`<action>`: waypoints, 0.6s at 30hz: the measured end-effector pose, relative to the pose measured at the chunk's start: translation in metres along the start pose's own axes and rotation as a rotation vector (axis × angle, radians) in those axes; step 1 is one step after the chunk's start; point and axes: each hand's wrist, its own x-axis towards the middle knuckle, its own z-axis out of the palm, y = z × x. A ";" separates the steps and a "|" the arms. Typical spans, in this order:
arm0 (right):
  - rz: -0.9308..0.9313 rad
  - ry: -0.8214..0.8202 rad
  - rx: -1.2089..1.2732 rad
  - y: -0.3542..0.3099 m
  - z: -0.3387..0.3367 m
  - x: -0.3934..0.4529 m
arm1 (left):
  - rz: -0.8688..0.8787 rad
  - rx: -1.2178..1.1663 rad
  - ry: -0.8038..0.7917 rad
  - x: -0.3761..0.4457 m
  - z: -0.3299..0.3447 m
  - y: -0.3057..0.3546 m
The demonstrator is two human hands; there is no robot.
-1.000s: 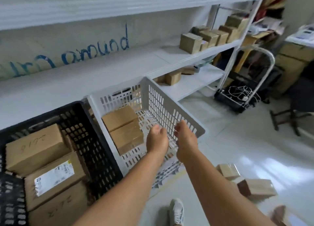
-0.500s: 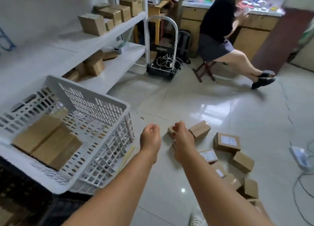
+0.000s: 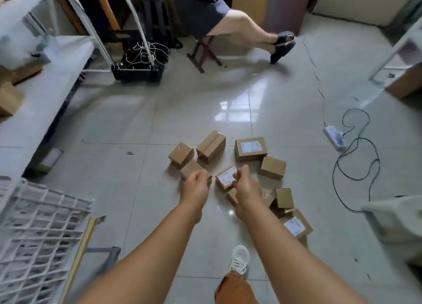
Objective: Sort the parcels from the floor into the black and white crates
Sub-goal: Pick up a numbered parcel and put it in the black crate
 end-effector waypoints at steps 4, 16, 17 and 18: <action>0.064 0.019 0.069 -0.012 -0.042 0.051 | -0.067 0.041 -0.038 0.029 0.057 -0.005; 0.195 0.136 0.053 0.019 -0.122 0.192 | -0.335 0.070 -0.138 0.130 0.165 -0.084; 0.198 0.138 0.038 0.024 -0.125 0.206 | -0.354 0.073 -0.137 0.140 0.172 -0.093; 0.202 0.142 0.024 0.027 -0.127 0.218 | -0.372 0.083 -0.137 0.151 0.178 -0.103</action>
